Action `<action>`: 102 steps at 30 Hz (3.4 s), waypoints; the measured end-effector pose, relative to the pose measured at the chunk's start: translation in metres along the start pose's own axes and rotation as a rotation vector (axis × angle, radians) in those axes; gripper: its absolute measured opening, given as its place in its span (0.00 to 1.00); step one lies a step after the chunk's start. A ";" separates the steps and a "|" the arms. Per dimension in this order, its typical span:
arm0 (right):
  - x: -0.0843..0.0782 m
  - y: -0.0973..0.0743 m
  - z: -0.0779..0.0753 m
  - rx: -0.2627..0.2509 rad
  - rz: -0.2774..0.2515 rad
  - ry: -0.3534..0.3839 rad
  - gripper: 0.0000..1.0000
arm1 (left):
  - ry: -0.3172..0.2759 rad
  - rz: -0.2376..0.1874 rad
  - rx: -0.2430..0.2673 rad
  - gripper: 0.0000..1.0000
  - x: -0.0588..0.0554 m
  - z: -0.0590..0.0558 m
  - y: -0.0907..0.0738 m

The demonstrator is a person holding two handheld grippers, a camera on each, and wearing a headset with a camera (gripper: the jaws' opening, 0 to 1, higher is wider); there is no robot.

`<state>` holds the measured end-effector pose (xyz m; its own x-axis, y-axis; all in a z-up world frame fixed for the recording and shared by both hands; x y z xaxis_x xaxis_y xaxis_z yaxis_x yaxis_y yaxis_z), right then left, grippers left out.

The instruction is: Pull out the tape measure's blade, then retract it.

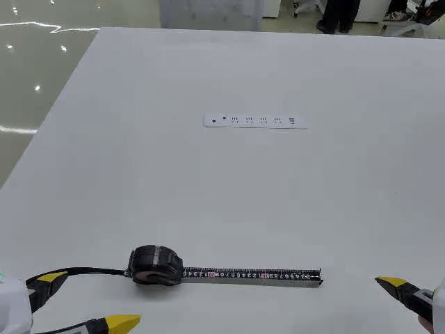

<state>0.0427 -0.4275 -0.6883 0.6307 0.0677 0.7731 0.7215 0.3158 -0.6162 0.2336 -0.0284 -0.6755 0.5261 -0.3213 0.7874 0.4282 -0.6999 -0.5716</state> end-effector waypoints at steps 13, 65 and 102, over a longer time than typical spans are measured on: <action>0.001 0.004 -0.001 0.010 -0.005 0.009 0.93 | 0.001 -0.004 -0.008 0.87 0.013 -0.016 0.016; -0.007 0.010 -0.008 0.027 -0.013 0.040 0.92 | -0.171 0.036 0.074 0.81 0.022 -0.033 0.087; -0.004 0.035 -0.018 0.058 0.016 -0.006 0.80 | -0.235 0.011 0.187 0.71 0.008 -0.028 0.097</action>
<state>0.0708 -0.4331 -0.7156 0.6398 0.0791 0.7644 0.6937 0.3686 -0.6188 0.2589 -0.1168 -0.7185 0.6777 -0.1563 0.7185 0.5383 -0.5602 -0.6296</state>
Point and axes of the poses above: the centre of the closed fingertips' face, and the gripper's own axes: y roughly forward along the fingers, z roughly to its left, x roughly out of its top, the point moved 8 cm from there along -y, roughly backward along the fingers, and after that the axes turned 2 degrees about -z, right-handed, at the moved point
